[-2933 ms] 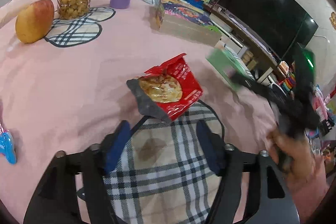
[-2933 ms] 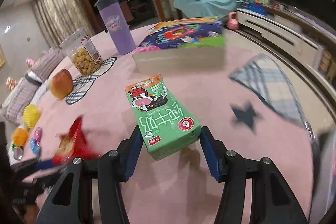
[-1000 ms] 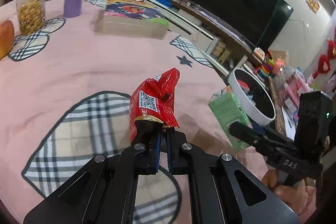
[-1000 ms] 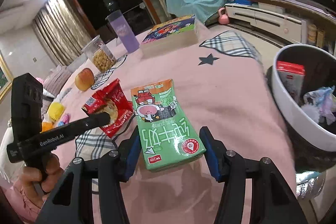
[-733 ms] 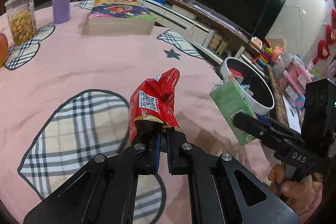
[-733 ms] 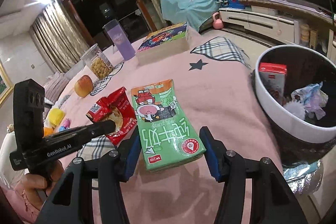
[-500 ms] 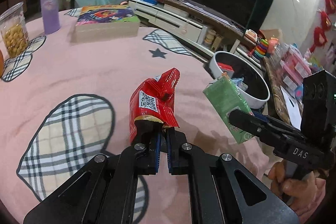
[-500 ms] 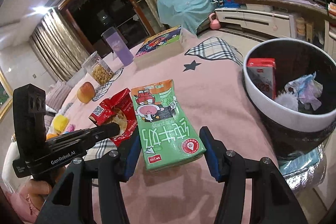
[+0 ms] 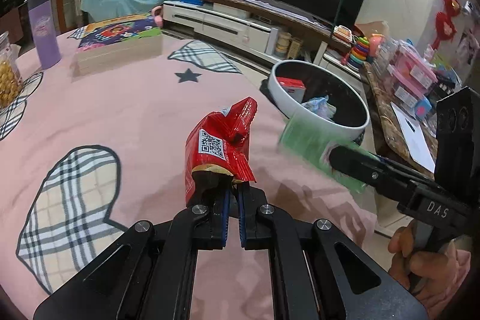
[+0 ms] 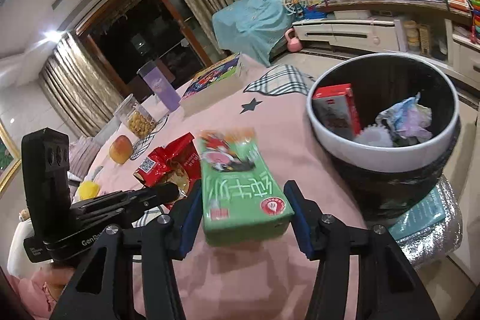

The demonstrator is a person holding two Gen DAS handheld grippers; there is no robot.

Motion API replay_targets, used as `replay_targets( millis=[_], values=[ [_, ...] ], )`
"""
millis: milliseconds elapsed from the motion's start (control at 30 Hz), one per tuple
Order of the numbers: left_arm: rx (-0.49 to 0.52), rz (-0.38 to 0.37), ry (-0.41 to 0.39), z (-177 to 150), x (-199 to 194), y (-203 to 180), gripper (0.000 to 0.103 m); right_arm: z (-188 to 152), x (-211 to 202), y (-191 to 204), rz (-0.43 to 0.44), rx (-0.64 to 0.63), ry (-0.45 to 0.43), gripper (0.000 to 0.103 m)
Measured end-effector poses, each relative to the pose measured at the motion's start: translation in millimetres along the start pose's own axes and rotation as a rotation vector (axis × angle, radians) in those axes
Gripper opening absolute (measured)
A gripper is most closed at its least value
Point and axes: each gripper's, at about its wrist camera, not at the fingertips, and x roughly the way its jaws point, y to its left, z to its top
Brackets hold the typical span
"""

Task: Collect trash
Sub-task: 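Carry the red snack bag and green milk carton over the bin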

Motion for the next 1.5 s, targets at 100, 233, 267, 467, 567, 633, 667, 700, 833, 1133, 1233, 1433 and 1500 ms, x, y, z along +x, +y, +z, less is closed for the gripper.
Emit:
replay_targets(
  millis=[100, 233, 267, 467, 567, 633, 667, 700, 833, 1133, 1233, 1433, 1500],
  values=[
    [0.011, -0.005, -0.003, 2.1, 0.6, -6.4, 0.004, 1.4, -6.0, -2.6, -0.013, 0.001, -0.015, 0.052],
    [0.005, -0.008, -0.002, 1.6, 2.4, -6.5, 0.004, -2.7, -3.0, -4.8, -0.015, -0.014, 0.000, 0.052],
    [-0.001, -0.007, 0.001, 0.7, 2.8, -5.1, 0.004, -4.5, -1.3, -4.2, -0.011, -0.020, 0.001, 0.052],
    [-0.029, -0.001, 0.006, -3.0, 2.3, 5.5, 0.004, -12.1, 14.5, 6.7, -0.021, -0.086, 0.109, 0.054],
    [-0.038, 0.000, 0.009, -4.7, 3.0, 9.7, 0.004, -21.3, 18.1, 10.1, -0.063, -0.127, 0.147, 0.054],
    [-0.044, -0.006, 0.014, -5.9, 5.0, 11.0, 0.004, -25.8, 19.4, 8.6, -0.071, -0.126, 0.174, 0.054],
    [-0.045, -0.008, 0.016, -6.6, 5.8, 11.5, 0.004, -28.0, 19.9, 7.6, -0.077, -0.127, 0.191, 0.054],
    [-0.046, -0.010, 0.018, -6.9, 6.2, 11.7, 0.004, -30.1, 19.1, 6.8, -0.084, -0.129, 0.200, 0.055],
    [-0.044, -0.019, 0.024, -8.6, 8.1, 10.3, 0.004, -35.6, 13.7, 6.7, -0.091, -0.144, 0.225, 0.065],
    [-0.057, -0.022, 0.027, -8.1, 8.7, 12.3, 0.004, -49.4, 22.3, 29.3, -0.157, -0.322, 0.289, 0.062],
    [-0.049, -0.020, 0.028, -8.5, 7.7, 11.2, 0.004, -49.2, 21.7, 26.9, -0.174, -0.321, 0.280, 0.050],
    [-0.029, -0.036, 0.034, -5.3, 9.7, -0.6, 0.004, -26.3, -1.4, 19.9, -0.174, -0.268, 0.164, 0.050],
    [-0.017, -0.045, 0.038, -3.9, 11.1, -6.8, 0.004, -17.3, -5.8, 14.6, -0.172, -0.253, 0.143, 0.050]
  ],
)
